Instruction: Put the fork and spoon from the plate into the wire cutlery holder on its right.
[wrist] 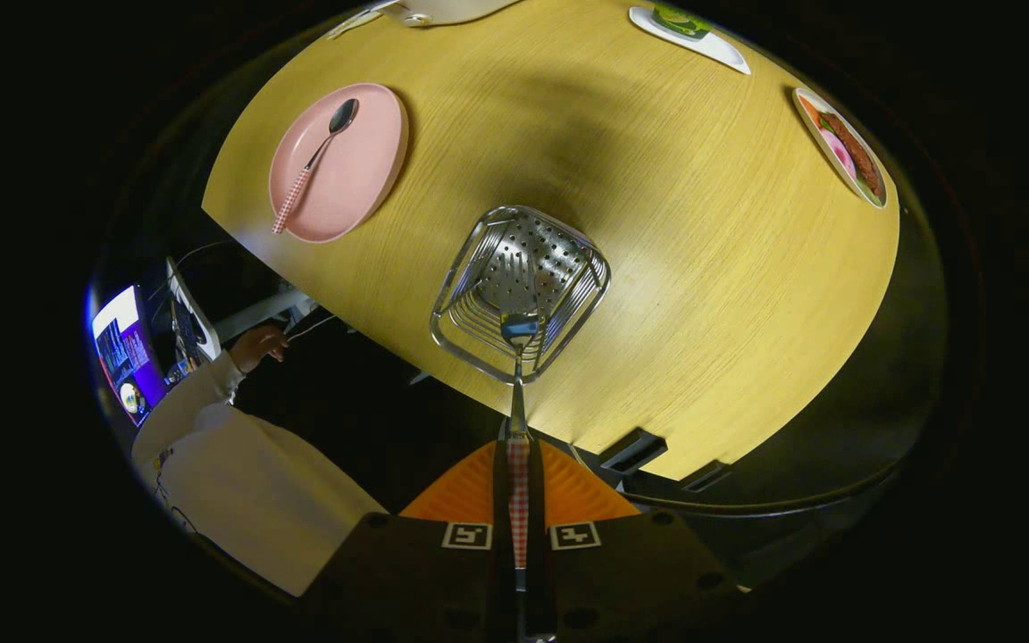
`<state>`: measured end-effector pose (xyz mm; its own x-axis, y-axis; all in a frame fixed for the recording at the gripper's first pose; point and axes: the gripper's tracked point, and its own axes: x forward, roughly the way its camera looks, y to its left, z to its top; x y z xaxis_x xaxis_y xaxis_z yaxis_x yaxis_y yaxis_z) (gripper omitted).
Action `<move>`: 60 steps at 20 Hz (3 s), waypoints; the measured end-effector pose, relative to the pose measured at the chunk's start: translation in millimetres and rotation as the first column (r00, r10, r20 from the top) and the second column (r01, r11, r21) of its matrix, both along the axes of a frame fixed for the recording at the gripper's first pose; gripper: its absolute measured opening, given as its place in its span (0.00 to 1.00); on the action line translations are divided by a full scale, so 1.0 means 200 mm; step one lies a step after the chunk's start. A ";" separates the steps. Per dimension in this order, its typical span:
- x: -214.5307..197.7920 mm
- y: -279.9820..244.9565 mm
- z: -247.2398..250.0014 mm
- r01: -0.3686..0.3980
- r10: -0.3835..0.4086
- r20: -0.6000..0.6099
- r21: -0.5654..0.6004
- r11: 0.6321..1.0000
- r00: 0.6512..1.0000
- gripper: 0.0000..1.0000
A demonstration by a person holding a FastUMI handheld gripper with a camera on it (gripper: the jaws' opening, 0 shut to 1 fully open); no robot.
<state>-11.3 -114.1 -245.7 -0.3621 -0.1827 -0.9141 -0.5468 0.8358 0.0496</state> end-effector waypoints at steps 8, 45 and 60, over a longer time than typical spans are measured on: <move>0.13 0.10 -0.11 -0.005 0.005 -0.026 -0.005 1.000 1.000 0.13; 0.29 0.59 0.62 -0.056 -0.511 0.798 0.554 0.830 0.319 1.00; 0.08 1.51 -0.38 -0.004 -0.338 0.603 0.493 0.870 0.723 1.00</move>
<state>5.2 188.4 -321.9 0.3706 0.2915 -0.8819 -0.4328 0.8943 0.1136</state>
